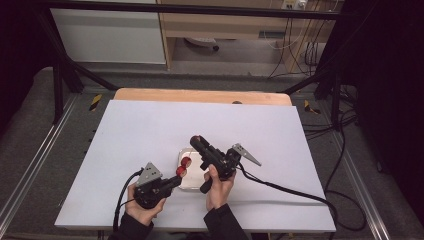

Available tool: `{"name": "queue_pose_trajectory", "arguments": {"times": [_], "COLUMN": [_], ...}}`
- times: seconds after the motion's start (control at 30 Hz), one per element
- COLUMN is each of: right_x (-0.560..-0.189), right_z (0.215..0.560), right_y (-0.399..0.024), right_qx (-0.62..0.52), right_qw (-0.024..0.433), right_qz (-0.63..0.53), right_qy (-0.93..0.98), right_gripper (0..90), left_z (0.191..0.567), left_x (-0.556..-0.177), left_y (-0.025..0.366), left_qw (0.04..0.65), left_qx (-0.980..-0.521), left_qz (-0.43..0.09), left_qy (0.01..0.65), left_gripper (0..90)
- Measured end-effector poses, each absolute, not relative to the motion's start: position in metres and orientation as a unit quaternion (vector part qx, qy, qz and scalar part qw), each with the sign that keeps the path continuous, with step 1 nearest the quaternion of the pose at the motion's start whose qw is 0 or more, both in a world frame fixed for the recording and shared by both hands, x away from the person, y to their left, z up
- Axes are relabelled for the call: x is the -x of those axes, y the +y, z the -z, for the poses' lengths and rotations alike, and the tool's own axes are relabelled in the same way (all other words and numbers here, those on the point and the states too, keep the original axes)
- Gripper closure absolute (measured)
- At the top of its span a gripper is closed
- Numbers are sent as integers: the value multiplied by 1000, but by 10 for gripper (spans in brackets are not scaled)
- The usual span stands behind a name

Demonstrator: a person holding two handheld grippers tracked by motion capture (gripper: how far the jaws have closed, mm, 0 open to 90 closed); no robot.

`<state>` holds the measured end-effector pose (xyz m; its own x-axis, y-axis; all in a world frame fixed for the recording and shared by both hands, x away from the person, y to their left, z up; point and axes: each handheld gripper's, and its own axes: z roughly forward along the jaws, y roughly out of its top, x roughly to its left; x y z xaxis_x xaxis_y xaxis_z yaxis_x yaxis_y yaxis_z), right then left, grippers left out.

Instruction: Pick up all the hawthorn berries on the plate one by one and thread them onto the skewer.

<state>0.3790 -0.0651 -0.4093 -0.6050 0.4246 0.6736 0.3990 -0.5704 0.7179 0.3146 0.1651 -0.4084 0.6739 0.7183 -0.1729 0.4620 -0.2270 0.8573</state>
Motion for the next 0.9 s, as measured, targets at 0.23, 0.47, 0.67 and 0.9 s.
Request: {"name": "queue_pose_trajectory", "arguments": {"times": [0.23,0.47,0.67,0.9], "right_x": [-379,-379,-379,-381], "right_z": [408,407,406,405], "right_y": [-66,-67,-68,-69], "right_qx": [-442,-441,-440,-439], "right_qw": [2,2,2,-4], "right_qz": [-766,-763,-762,-759], "right_qy": [467,473,476,480], "right_gripper": [620,621,621,621], "left_z": [408,408,407,407], "left_x": [-314,-314,-314,-314], "left_y": [166,167,167,168], "left_qw": [491,490,491,491], "left_qx": [-772,-774,-775,-774], "left_qz": [-131,-133,-136,-136], "left_qy": [381,378,375,375], "left_gripper": [881,881,881,881]}}
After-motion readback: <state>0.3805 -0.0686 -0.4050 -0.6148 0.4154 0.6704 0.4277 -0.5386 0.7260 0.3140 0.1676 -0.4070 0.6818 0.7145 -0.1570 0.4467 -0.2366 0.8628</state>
